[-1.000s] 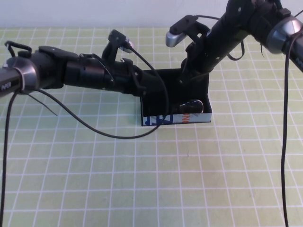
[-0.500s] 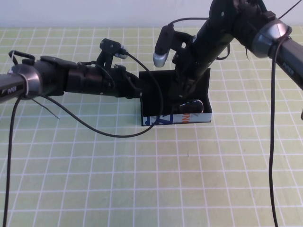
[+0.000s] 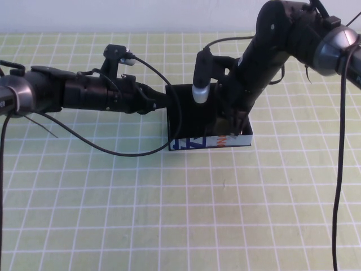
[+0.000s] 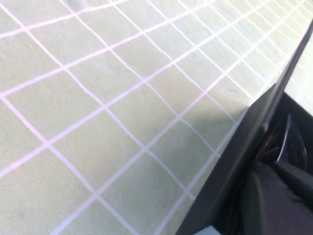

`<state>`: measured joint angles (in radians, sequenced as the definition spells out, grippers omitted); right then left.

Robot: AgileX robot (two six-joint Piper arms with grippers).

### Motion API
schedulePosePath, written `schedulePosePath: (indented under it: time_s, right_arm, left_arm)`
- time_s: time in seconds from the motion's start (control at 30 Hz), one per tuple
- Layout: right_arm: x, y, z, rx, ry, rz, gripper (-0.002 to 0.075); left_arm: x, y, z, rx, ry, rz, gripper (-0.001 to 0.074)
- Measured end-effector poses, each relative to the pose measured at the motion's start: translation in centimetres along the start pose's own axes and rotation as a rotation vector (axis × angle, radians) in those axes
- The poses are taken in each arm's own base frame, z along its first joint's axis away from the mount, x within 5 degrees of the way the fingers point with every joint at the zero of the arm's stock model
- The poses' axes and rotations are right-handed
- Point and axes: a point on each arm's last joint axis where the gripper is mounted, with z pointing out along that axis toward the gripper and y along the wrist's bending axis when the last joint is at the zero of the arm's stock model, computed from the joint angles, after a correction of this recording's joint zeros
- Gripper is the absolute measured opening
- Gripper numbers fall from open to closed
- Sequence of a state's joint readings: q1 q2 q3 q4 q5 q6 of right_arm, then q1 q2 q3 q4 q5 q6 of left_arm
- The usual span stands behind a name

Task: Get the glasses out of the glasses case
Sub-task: Pick up the glasses from the glasses case

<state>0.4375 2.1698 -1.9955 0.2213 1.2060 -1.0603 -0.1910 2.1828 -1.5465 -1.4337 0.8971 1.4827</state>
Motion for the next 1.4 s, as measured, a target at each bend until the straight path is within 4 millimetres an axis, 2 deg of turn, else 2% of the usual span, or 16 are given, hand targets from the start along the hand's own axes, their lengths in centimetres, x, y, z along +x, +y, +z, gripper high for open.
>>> schedulePosePath:
  time_s: [0.23,0.37,0.77,1.4]
  right_arm:
    - [-0.5,-1.0,0.7,0.092,-0.052,-0.164,0.0275]
    - [-0.5,-1.4,1.8,0.108,-0.067,-0.176,0.0304]
    - [0.2,-1.9,4.3,0.101,-0.044,-0.2,0.0311]
    - [0.6,-2.3,5.0,0.126,-0.014,-0.263,0.0311]
  left_arm:
    - [0.2,0.0,0.1,0.01,0.005,-0.014,-0.0003]
    - [0.2,0.0,0.1,0.01,0.005,-0.016,-0.0003]
    - [0.2,-0.1,0.1,0.029,0.007,-0.016,-0.0003]
    - [0.2,-0.2,0.1,0.038,0.007,-0.016,-0.0003]
